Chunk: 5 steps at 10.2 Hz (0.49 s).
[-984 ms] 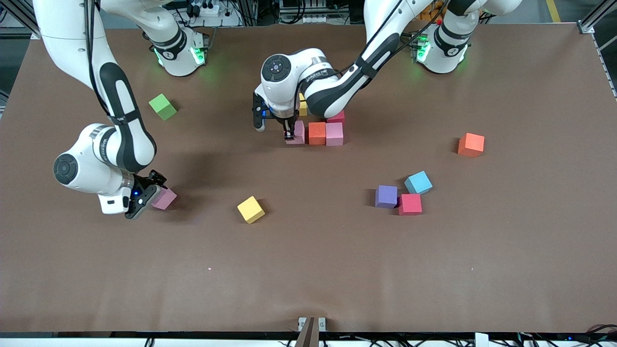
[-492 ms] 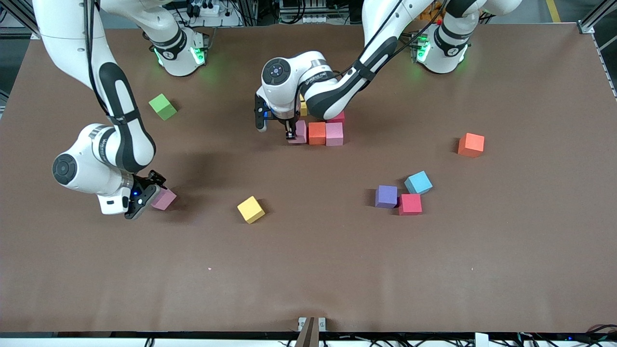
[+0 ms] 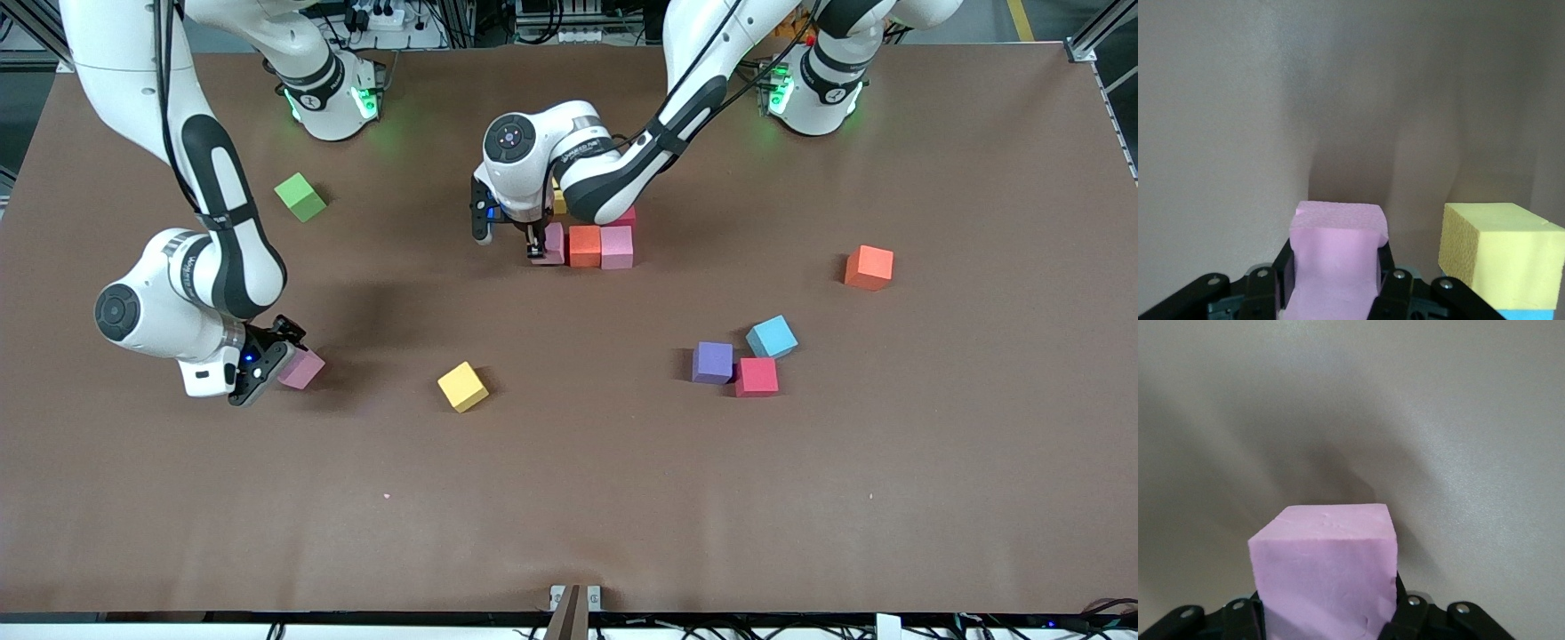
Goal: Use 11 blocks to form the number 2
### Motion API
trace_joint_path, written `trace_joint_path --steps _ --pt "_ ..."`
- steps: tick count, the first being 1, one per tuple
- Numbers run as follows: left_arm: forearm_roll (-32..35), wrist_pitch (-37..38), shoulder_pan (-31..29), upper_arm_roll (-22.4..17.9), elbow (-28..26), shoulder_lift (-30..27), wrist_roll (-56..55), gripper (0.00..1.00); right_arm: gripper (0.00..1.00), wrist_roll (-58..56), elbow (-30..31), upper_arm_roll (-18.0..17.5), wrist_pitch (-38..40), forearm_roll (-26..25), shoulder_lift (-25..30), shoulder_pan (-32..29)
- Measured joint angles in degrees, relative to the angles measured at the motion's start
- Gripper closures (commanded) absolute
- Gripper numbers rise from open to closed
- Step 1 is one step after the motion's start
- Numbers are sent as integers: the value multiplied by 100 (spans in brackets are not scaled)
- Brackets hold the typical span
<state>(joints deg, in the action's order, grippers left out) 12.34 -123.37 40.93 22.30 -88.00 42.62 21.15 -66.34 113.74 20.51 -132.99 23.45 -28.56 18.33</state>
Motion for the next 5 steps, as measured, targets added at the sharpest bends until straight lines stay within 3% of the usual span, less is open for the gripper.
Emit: trace_joint_path --steps 5 --pt "0 -17 0 -4 -23 24 0 90 81 28 -5 -4 10 3 0 0"
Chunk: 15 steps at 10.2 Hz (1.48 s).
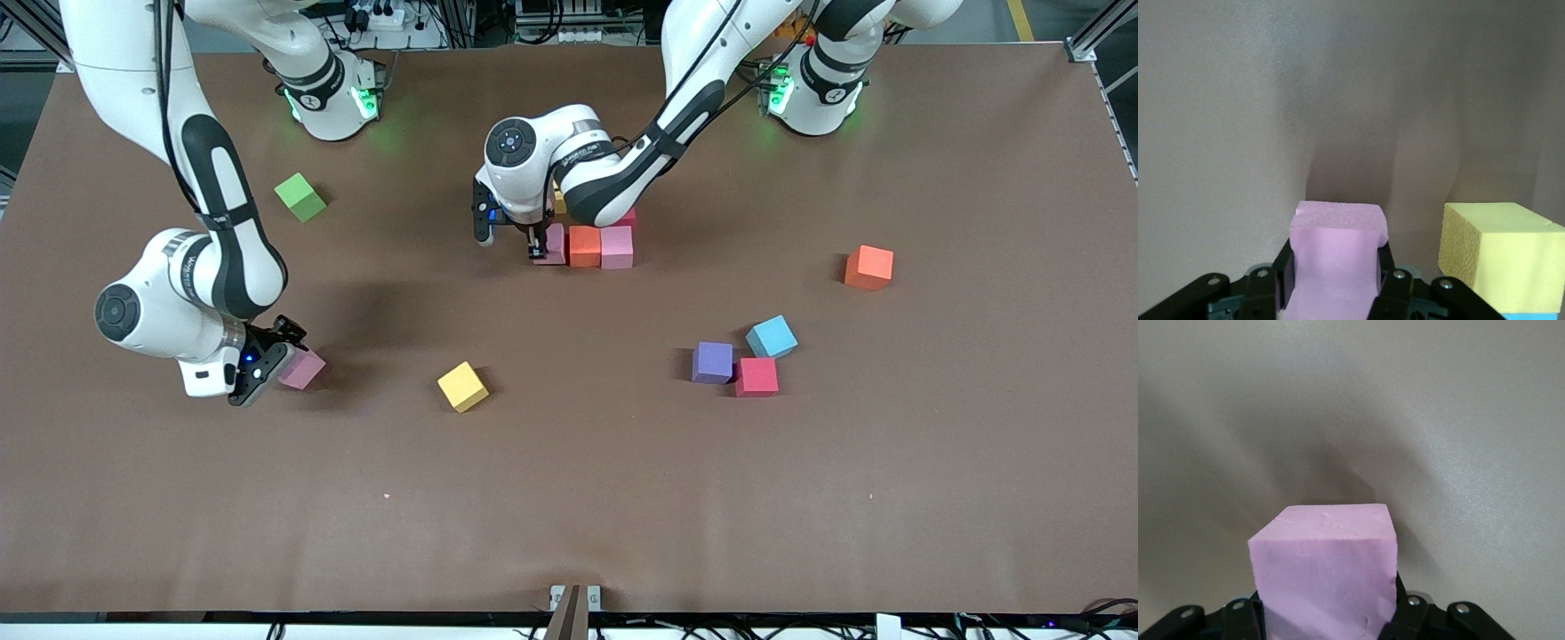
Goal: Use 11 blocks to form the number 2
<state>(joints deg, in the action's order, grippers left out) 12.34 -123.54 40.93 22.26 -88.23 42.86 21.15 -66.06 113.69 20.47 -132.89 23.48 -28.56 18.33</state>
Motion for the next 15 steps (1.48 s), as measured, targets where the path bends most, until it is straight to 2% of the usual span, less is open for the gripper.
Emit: trace_joint_path --steps 11,15 --pt "0 0 -7 -32 -74 9 4 90 81 -100 -97 0 4 0 0 0" --pt "0 0 -11 -46 -76 10 4 89 81 420 -156 -29 323 11 11 2"
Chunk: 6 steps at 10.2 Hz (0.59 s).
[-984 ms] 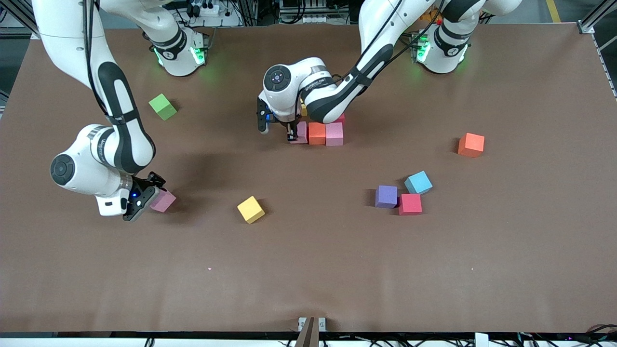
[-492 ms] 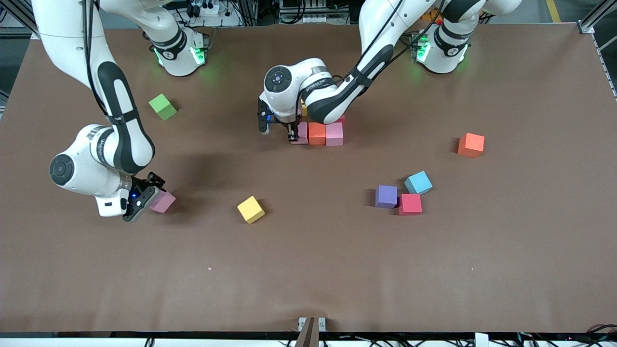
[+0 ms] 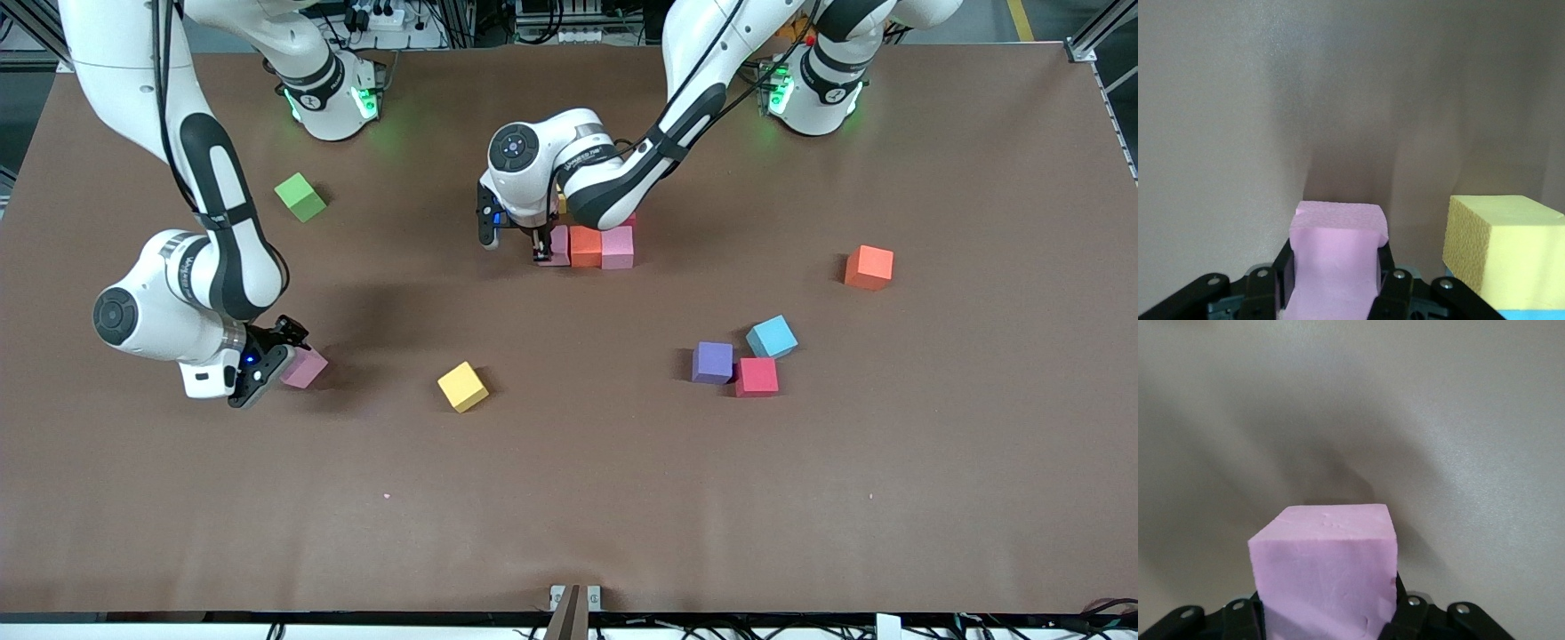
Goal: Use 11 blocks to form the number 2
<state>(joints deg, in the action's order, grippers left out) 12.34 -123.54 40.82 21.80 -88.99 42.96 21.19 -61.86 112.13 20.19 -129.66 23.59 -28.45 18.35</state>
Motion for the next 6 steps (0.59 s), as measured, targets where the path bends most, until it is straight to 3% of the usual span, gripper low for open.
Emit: trace_joint_path --steps 5,6 --pt "0 -1 -1 -12 -4 31 0 78 81 1493 -257 -35 223 2 152 31" --pt "0 -2 -1 -13 -4 39 0 50 81 1811 -312 -32 227 2 180 31"
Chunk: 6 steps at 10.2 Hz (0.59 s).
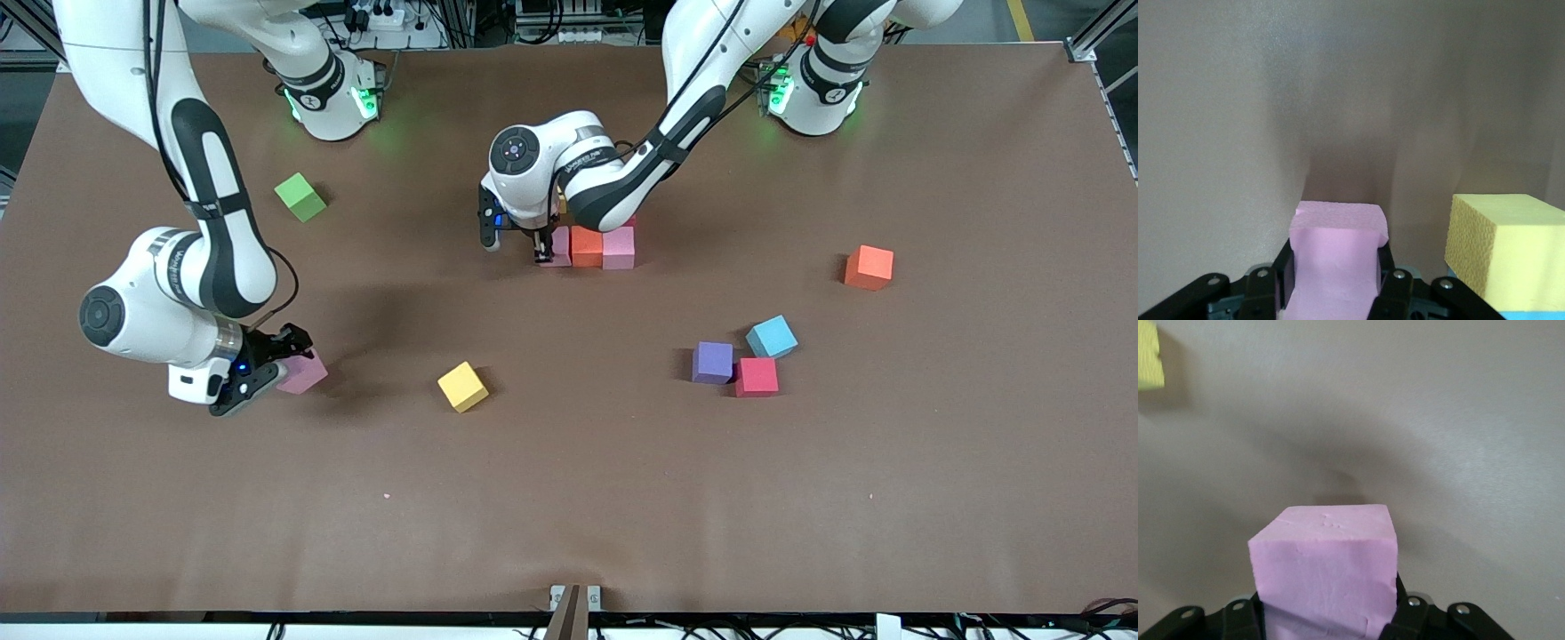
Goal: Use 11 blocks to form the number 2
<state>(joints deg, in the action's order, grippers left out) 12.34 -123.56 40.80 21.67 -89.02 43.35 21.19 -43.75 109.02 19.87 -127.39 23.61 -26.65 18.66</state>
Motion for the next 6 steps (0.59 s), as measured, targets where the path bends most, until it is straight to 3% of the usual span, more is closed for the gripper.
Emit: trace_joint_path --steps 1,6 --pt "0 -1 0 -1 0 5 0 0 81 297 -34 5 5 0 31 -1" --pt "0 -23 -26 -2 49 -3 -12 0 81 1539 -56 20 471 -4 214 45"
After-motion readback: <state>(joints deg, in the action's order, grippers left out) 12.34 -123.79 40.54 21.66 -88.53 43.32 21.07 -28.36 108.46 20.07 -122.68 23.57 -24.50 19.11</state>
